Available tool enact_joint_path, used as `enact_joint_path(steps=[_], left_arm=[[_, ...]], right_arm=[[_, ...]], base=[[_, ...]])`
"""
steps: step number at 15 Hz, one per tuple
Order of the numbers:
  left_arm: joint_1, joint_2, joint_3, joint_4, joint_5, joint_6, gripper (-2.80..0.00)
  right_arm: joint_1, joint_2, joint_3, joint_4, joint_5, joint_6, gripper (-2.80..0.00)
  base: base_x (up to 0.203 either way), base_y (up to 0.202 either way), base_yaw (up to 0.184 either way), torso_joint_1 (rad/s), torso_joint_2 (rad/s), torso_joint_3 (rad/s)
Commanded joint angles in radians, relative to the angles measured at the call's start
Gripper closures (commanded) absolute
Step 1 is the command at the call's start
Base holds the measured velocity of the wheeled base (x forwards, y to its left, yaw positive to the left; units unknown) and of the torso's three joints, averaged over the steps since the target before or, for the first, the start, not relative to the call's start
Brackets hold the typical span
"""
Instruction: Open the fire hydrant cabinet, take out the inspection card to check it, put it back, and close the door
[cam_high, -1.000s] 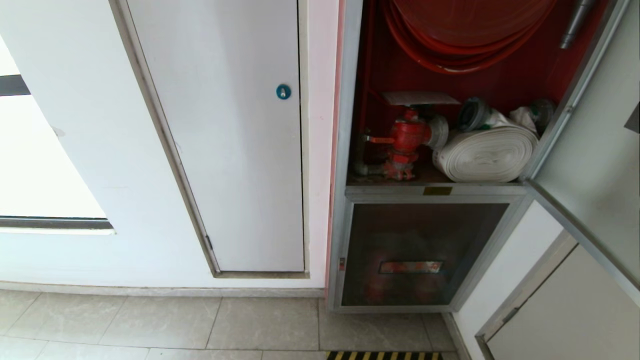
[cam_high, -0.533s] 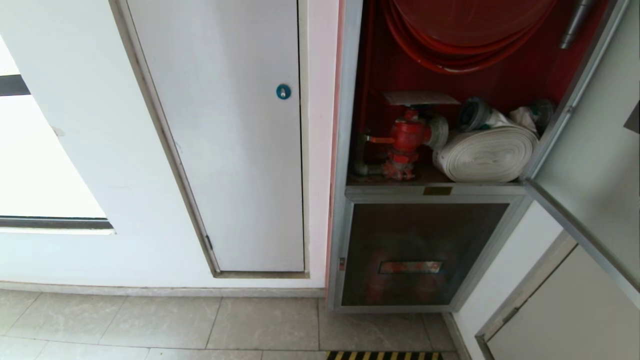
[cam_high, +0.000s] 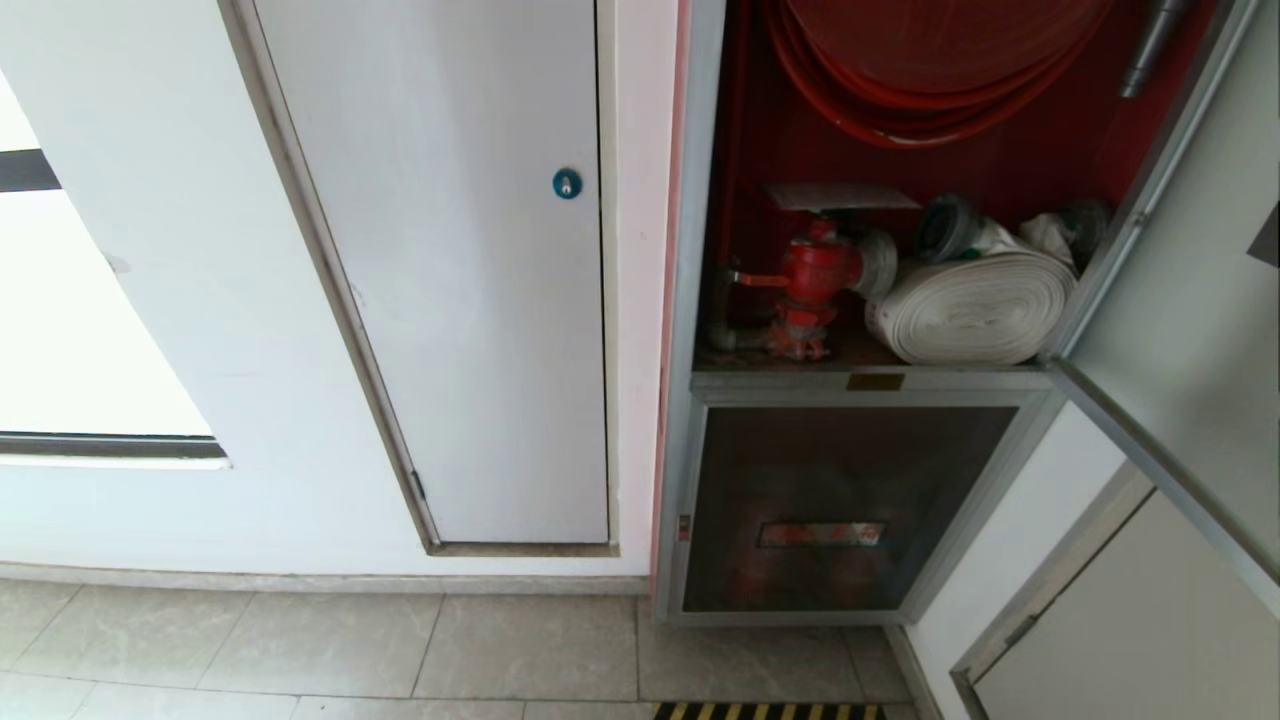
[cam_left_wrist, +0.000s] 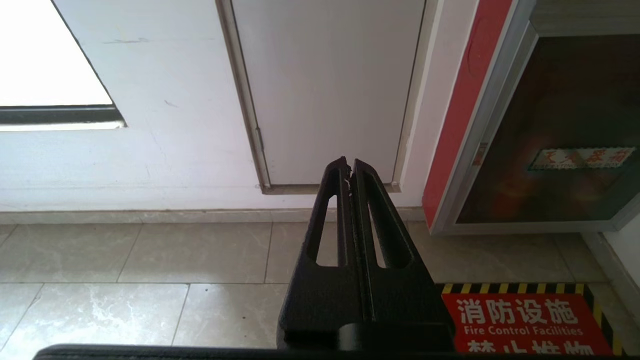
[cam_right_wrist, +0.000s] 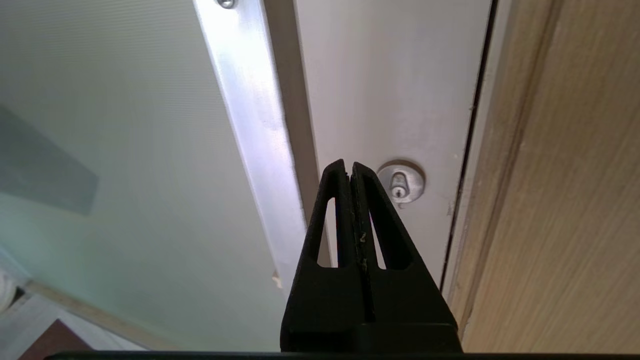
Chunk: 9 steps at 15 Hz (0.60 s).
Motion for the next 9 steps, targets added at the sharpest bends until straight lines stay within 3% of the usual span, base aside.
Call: enact_joint_path(steps=[1, 9], left_arm=[[0.0, 0.001, 0.0, 0.0, 0.0, 0.0, 0.0], [0.0, 0.001, 0.0, 0.0, 0.0, 0.0, 0.0]], right_arm=[[-0.018, 0.019, -0.002, -0.003, 0.004, 0.001, 0.0], [-0.023, 0.071, -0.019, -0.032, 0.023, 0.002, 0.0]], base=[[0.0, 0.0, 0.0, 0.0, 0.0, 0.0], [0.0, 0.0, 0.0, 0.0, 0.0, 0.0]])
